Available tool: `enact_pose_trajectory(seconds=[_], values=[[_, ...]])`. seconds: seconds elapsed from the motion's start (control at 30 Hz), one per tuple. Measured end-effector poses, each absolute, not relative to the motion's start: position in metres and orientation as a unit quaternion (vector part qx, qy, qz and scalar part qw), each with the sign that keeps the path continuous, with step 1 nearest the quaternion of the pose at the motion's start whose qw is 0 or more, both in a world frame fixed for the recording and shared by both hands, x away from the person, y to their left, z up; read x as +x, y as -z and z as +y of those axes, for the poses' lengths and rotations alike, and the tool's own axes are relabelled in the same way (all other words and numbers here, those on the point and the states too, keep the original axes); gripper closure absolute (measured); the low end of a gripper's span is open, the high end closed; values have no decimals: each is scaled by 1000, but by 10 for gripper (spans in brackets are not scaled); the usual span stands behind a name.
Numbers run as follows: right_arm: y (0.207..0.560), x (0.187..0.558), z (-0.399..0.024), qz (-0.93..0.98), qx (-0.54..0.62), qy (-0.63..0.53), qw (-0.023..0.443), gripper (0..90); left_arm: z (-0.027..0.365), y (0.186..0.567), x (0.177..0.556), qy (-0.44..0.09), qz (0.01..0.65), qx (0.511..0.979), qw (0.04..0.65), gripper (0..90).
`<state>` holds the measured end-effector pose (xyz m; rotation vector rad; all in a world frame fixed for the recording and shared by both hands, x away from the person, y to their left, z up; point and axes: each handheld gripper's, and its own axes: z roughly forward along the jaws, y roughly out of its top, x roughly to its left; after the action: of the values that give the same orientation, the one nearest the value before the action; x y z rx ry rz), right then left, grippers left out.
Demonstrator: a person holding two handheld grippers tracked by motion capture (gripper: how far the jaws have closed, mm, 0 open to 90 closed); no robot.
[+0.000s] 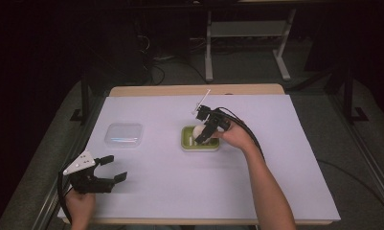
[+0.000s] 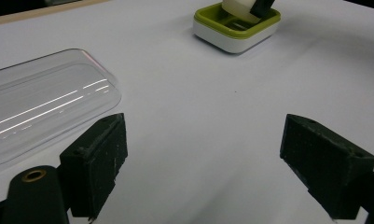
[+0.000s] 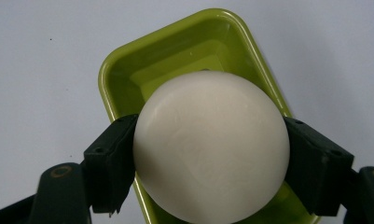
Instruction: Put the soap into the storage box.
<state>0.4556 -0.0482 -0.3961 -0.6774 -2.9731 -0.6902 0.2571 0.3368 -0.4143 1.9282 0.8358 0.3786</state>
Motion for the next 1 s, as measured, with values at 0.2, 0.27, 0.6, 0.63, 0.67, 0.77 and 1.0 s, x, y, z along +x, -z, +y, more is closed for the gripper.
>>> enact_pose_trajectory(seconds=[0.2, 0.27, 0.6, 0.63, 0.67, 0.77, 1.0], values=[[396, 456, -49, -951, -217, 219, 6, 238, 336, 414, 257, -155, 344, 790, 483, 145], [396, 455, -50, -952, -217, 217, 6, 238, 336, 414, 257, -155, 344, 790, 483, 145], [399, 454, -43, -955, -211, 208, 3, 237, 336, 415, 257, -155, 344, 790, 482, 145], [400, 454, -41, -955, -210, 209, 6, 236, 336, 414, 257, -155, 344, 791, 482, 145], [400, 454, -40, -955, -211, 209, 5, 236, 336, 414, 257, -156, 344, 791, 482, 145], [401, 454, -38, -955, -210, 211, 3, 236, 337, 414, 257, -156, 343, 791, 482, 145], [398, 454, -39, -953, -214, 215, -2, 250, 336, 414, 257, -155, 343, 792, 481, 145]])
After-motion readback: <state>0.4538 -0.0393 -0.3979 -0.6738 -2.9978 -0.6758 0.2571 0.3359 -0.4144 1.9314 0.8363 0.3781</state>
